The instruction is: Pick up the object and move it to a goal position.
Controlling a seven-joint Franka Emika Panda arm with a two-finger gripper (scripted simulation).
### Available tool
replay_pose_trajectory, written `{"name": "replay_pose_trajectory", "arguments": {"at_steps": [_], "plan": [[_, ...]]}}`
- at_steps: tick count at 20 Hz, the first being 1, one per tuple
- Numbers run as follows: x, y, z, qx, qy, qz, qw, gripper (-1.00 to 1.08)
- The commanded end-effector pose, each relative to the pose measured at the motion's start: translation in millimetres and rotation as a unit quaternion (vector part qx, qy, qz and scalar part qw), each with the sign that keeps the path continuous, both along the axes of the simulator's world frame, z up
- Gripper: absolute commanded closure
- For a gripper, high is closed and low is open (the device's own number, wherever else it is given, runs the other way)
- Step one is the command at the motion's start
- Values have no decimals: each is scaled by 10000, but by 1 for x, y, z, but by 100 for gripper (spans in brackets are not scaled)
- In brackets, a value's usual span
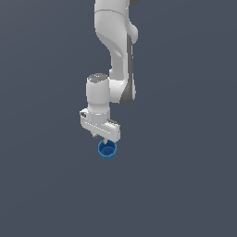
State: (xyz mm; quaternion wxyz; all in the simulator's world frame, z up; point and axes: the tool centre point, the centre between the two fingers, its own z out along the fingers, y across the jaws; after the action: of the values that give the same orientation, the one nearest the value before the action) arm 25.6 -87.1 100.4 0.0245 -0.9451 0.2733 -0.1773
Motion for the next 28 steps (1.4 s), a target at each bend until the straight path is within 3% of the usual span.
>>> {"name": "replay_pose_trajectory", "arguments": {"at_steps": [1, 11, 12, 28], "plan": [[1, 0, -3, 0, 0, -2, 10000, -20], [8, -2, -25, 5, -11, -17, 10000, -20], [8, -2, -25, 5, -11, -17, 10000, 108], [3, 2, -22, 5, -11, -17, 10000, 108]]}}
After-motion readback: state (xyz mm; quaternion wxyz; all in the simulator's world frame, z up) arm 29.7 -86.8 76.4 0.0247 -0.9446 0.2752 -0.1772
